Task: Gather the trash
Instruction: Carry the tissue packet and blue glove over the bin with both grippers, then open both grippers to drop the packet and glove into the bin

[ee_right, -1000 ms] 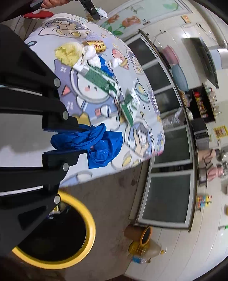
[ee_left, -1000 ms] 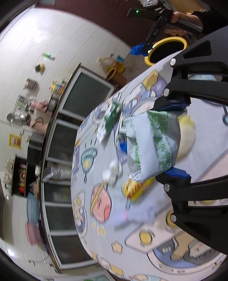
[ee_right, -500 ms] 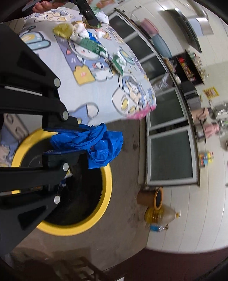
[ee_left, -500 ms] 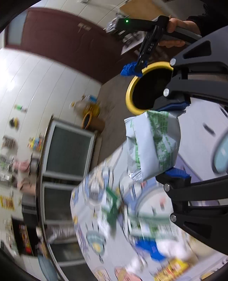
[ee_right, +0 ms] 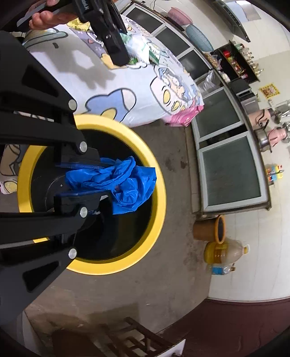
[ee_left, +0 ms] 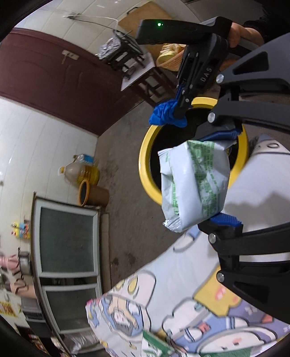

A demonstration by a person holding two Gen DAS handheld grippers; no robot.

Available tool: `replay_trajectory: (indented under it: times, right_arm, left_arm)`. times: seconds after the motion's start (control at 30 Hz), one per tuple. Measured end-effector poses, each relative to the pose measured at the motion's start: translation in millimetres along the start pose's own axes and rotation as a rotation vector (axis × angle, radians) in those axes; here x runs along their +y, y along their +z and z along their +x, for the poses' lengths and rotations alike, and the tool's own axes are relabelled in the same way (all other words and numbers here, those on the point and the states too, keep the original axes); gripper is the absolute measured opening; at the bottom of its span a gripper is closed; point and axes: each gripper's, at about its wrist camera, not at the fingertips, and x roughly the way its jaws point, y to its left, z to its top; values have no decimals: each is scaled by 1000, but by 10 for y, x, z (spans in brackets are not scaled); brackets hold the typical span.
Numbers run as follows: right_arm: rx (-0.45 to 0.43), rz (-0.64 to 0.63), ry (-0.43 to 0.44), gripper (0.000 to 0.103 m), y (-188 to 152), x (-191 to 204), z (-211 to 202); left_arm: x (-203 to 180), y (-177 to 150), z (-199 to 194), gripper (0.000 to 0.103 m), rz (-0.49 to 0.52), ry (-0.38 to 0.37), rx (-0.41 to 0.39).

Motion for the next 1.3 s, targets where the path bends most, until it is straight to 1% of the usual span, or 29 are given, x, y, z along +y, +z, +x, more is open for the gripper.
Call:
replay_trajectory:
  times: [0.2, 0.3, 0.43, 0.5, 0.53, 0.57, 0.63, 0.67, 0.7, 0.73, 0.8, 0.83, 0.87, 0.9, 1.07, 1.23, 1.3]
  right_arm:
    - [47, 31, -5, 15, -64, -125, 152]
    - [60, 38, -7, 15, -72, -167, 204]
    - [75, 57, -9, 16, -66, -244, 254]
    - [91, 64, -15, 17, -65, -273, 277]
    - [98, 67, -14, 17, -66, -290, 289]
    - [108, 70, -11, 19, -64, -311, 308]
    - [115, 75, -31, 24, -67, -346, 324]
    - [117, 77, -36, 34, -60, -359, 335]
    - [117, 86, -34, 49, -62, -376, 341]
    - [115, 101, -27, 54, -72, -401, 339]
    - [122, 110, -42, 55, -67, -423, 354]
    - [126, 107, -46, 55, -74, -427, 358]
    - [126, 111, -46, 57, -77, -436, 366]
    - [127, 121, -45, 60, -83, -448, 364]
    - [111, 135, -38, 63, -80, -462, 271]
    - [84, 108, -21, 63, -46, -361, 132]
    - [76, 99, -8, 64, -28, -311, 93]
  left_arm:
    - [-166, 69, 384, 48, 16, -20, 53]
    - [-221, 109, 550, 48, 23, -18, 70]
    - [-196, 96, 677, 49, 11, -19, 92]
    - [-162, 83, 720, 57, -2, -22, 94]
    - [-156, 78, 728, 64, -4, -18, 90]
    - [-155, 77, 734, 71, -5, -15, 85]
    - [-136, 78, 733, 76, -15, -16, 76]
    - [-118, 75, 729, 83, -25, -28, 75]
    - [-113, 72, 715, 87, -35, -32, 70]
    - [-100, 66, 695, 91, -43, -35, 61]
    - [-89, 53, 667, 94, -42, -41, 57]
    - [-92, 44, 654, 95, -37, -30, 54]
    - [-96, 33, 628, 95, -32, -7, 44]
    - [-99, 31, 611, 95, -27, -2, 39]
    - [-92, 46, 536, 95, -32, -14, 31]
    - [-40, 36, 326, 95, -56, -31, -2]
    - [-12, 21, 171, 95, -55, -20, -29]
